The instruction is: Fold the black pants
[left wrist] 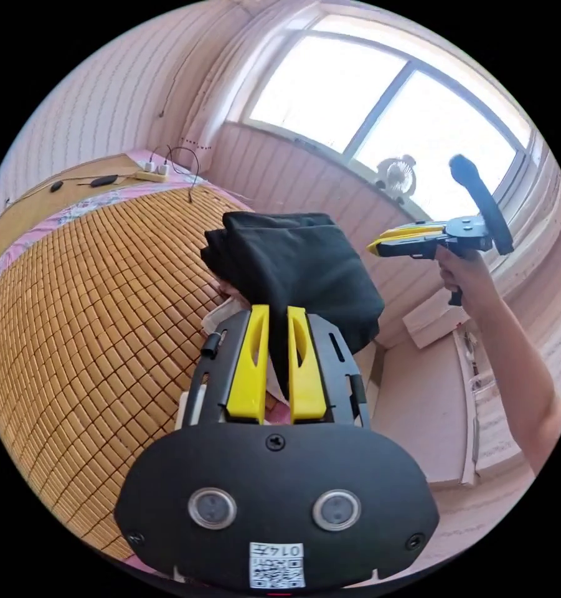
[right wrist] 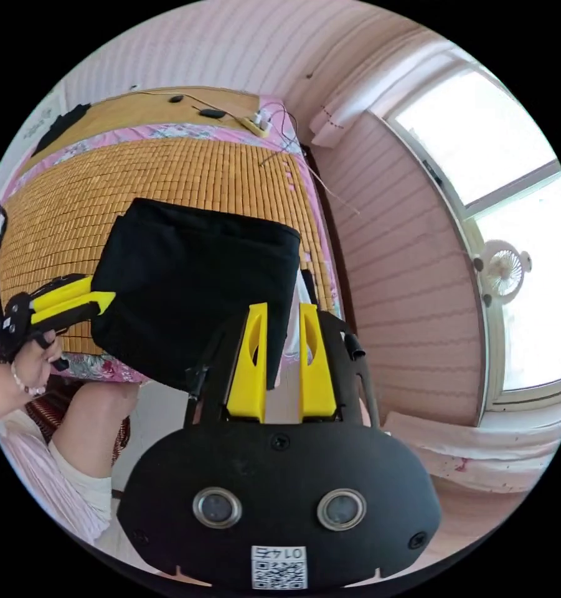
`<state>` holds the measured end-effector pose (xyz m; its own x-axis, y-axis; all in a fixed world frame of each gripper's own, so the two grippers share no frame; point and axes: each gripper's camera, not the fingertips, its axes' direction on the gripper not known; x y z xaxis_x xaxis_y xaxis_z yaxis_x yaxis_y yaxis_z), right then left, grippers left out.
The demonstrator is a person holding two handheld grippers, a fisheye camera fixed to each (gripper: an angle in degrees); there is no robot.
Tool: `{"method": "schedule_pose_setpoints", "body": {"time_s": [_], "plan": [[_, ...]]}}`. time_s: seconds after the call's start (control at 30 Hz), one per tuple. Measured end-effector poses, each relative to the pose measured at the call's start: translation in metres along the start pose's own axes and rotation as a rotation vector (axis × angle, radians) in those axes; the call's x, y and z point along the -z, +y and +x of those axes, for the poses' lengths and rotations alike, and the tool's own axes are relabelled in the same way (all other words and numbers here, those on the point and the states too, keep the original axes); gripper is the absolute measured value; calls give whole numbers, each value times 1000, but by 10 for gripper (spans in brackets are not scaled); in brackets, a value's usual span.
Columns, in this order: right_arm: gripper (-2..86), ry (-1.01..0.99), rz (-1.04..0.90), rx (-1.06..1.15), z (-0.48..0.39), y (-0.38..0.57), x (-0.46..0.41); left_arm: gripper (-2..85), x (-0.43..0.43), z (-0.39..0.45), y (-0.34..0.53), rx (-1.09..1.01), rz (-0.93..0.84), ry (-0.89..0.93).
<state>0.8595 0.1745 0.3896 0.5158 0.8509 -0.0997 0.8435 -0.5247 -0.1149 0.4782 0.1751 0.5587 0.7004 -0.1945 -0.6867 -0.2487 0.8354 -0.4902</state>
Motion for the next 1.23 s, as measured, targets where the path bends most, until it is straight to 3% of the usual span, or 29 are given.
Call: {"method": "schedule_pose_setpoints", "body": {"time_s": [0.1,0.17,0.3,0.47,0.53,0.83,1.23], "plan": [[80,-264,-114,13,-38,7,-69,2,-65,23,-3,-150,-271,-190],[75,-180,-88,19,-66,13,-80,-5,-79,33,8,-238,-354,-326],[73,-7,-10,72,-103,22,-54,-9,-44,35,39,-343,-278,-222],[133,-35,44,162,-145,33,17,-9,52,26,98,-390,-155,-195],[134,-5,161,230,-182,44,73,-9,93,18,127,-382,-134,-200],[138,17,553,548,-373,87,239,25,306,-27,282,-74,67,-375],[140,-170,763,982,-629,98,380,51,526,-53,500,288,354,-703]]}}
